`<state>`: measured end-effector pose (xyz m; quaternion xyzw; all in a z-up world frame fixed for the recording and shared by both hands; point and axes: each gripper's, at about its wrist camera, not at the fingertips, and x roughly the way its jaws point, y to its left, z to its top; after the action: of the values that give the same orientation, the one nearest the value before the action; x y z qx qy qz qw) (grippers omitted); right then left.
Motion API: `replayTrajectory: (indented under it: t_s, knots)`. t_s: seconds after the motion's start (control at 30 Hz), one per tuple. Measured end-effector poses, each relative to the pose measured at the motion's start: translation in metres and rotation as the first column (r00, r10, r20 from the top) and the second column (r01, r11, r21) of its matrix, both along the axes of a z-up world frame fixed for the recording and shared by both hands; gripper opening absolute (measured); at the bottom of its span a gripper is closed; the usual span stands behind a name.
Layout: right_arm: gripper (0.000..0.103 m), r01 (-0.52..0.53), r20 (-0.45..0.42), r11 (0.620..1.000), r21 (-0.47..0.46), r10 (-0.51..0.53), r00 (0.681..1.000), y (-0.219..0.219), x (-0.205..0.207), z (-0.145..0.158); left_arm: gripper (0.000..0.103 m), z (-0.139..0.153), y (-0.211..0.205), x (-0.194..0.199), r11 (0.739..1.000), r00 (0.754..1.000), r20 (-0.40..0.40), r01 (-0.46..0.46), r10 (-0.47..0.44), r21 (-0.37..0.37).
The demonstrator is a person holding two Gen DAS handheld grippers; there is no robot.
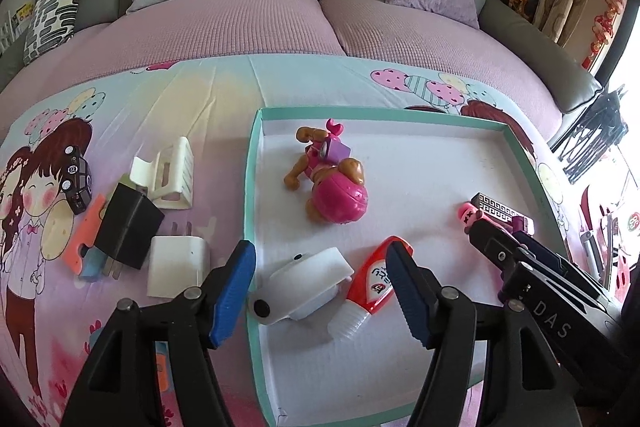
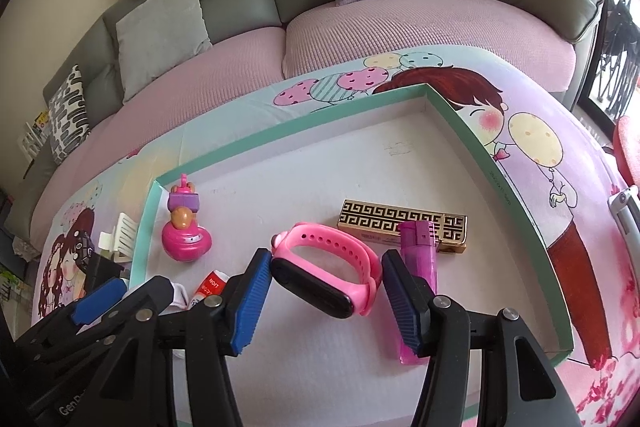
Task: Organize rigid objects
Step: 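Open both grippers to release the white object and watch band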
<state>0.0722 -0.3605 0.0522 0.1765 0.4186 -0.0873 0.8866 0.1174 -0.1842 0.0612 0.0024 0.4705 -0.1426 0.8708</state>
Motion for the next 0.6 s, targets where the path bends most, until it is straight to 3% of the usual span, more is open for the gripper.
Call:
replayTrajectory:
  t_s: [0.07,0.3,0.6]
  knots:
    - [0.067,0.005,0.006,1.000,0.001,-0.005,1.000,-0.001,0.000,0.001,0.073,0.002,0.000,0.000,1.000,1.000,0.007,-0.001,0.001,0.002]
    - [0.068,-0.001,0.033,1.000,-0.007,0.001,0.999,0.001,-0.001,0.008,0.073,0.009,0.009,-0.001,1.000,0.999,0.031,-0.024,0.024,-0.003]
    - [0.068,-0.006,0.025,1.000,-0.014,0.006,1.000,0.004,0.000,0.007,0.074,0.012,0.036,0.006,0.991,0.989,0.046,-0.137,0.137,-0.006]
